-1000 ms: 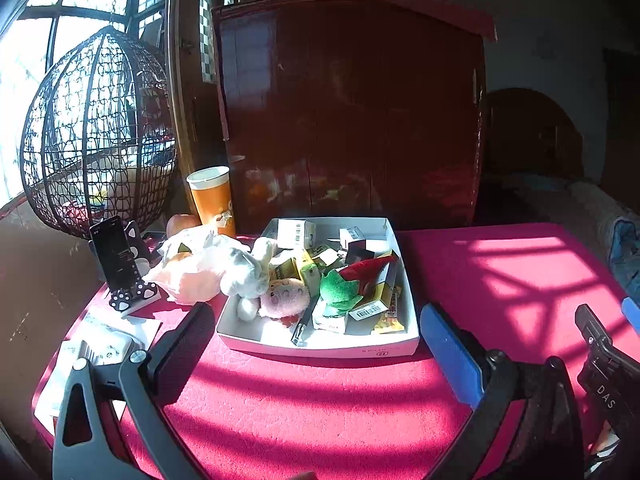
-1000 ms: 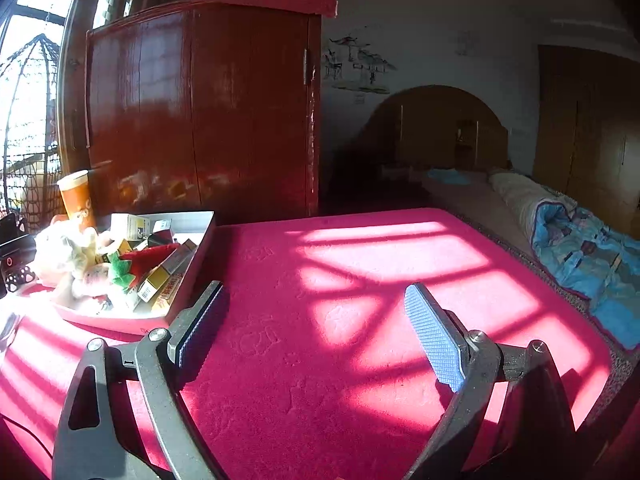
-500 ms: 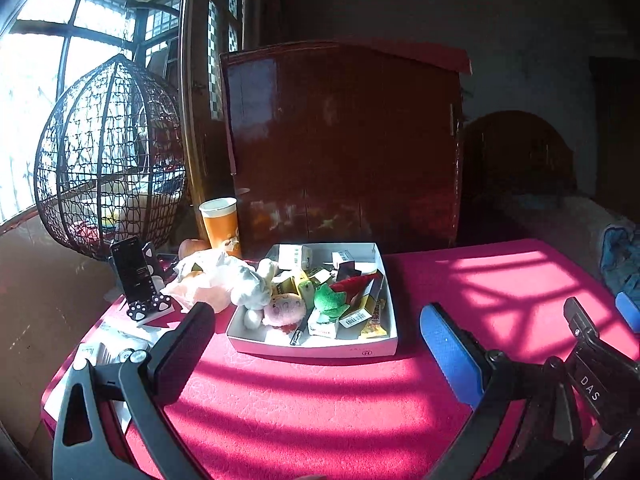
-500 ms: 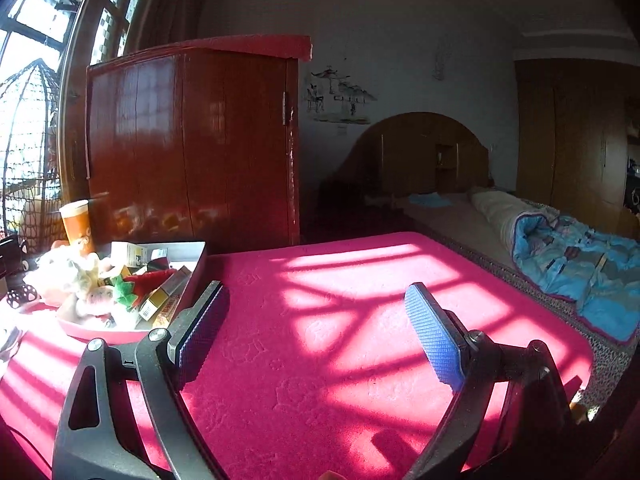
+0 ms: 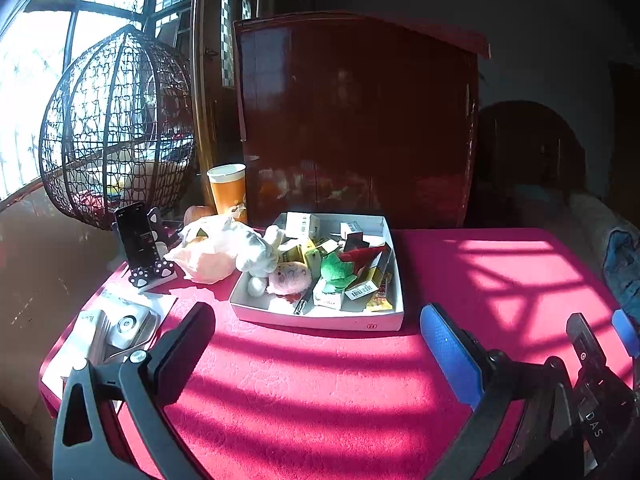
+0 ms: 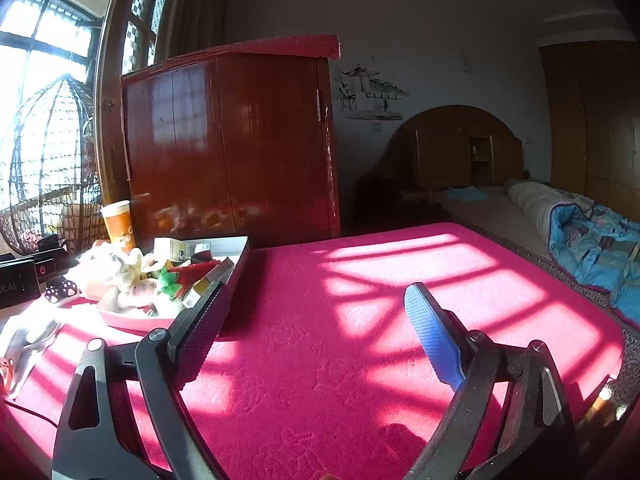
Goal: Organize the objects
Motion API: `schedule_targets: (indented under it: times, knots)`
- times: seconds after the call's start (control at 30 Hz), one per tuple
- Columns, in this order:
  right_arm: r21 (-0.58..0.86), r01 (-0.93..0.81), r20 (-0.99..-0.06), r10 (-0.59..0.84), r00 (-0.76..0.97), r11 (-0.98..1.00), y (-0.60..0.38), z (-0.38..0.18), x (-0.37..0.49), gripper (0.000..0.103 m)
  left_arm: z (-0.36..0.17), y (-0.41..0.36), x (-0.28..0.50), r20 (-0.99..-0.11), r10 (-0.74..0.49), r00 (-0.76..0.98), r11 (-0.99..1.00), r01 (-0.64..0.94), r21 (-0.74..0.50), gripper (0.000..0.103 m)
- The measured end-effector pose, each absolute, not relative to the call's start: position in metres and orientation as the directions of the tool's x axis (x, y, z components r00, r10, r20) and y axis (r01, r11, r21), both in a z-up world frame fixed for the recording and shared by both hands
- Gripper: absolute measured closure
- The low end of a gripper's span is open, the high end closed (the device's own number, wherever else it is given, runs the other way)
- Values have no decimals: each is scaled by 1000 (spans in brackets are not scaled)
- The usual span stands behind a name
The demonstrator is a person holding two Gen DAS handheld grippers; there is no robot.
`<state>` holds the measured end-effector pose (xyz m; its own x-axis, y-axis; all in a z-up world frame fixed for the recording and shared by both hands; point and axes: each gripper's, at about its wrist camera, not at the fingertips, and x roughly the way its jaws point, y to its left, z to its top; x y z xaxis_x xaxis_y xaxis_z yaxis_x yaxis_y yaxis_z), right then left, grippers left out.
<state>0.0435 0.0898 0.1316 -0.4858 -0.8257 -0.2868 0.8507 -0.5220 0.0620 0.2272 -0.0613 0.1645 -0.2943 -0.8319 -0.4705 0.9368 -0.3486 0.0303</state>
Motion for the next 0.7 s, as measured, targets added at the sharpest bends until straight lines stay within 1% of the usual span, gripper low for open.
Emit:
schedule_targets:
  times: [0.7]
  knots:
    - [77,841,-304,-816,-492,-535,93,129,34,13,160,-62,220,-501,-812,-299,-366,930,38,0]
